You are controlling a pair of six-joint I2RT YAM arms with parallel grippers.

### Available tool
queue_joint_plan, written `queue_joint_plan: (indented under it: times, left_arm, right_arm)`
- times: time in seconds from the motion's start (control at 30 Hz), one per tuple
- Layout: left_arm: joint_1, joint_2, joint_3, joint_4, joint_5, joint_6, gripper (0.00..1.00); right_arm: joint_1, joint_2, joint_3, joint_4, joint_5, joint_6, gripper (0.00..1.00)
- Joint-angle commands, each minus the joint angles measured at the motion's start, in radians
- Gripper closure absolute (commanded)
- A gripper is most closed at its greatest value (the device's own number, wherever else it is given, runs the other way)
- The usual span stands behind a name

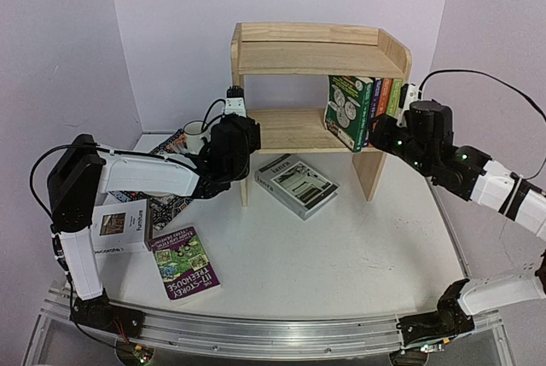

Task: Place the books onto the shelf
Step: Place the book on the shelf, then adjust the book on the shelf.

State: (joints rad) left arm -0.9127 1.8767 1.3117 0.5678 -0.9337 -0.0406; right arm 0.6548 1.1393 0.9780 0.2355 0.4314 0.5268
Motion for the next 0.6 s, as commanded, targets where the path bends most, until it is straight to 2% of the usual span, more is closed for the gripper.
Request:
queue_joint_plan:
  times: [0.0, 0.1, 0.17, 0.23, 0.33, 0.43, 0.57]
  left_arm:
    - [0.018, -0.099, -0.019, -0.006, -0.102, -0.021, 0.92]
    - [0.018, -0.096, -0.017, -0.005, -0.100, -0.022, 0.93]
    - [0.018, -0.094, -0.017, -0.006, -0.098, -0.023, 0.93]
    - [0.018, -0.094, -0.015, -0.005, -0.096, -0.024, 0.93]
    - [0.018, -0.093, -0.013, -0.006, -0.094, -0.024, 0.93]
    - [0.018, -0.093, -0.012, -0.005, -0.092, -0.024, 0.92]
    - [0.017, -0.093, -0.011, -0.005, -0.091, -0.023, 0.93]
  right_arm:
    - [-0.006, 0.055, 0.084, -0.001, -0.048, -0.040, 0.57]
    - [-0.006, 0.109, 0.120, 0.001, -0.091, -0.069, 0.48]
    - [-0.006, 0.126, 0.136, 0.003, -0.118, -0.092, 0.47]
    - [-0.006, 0.133, 0.138, 0.018, -0.170, -0.110, 0.56]
    - [-0.001, 0.143, 0.125, 0.054, -0.229, -0.125, 0.81]
    - [0.029, 0.147, 0.096, 0.104, -0.209, -0.168, 0.99]
    - [0.079, 0.169, 0.078, 0.172, -0.128, -0.266, 1.00]
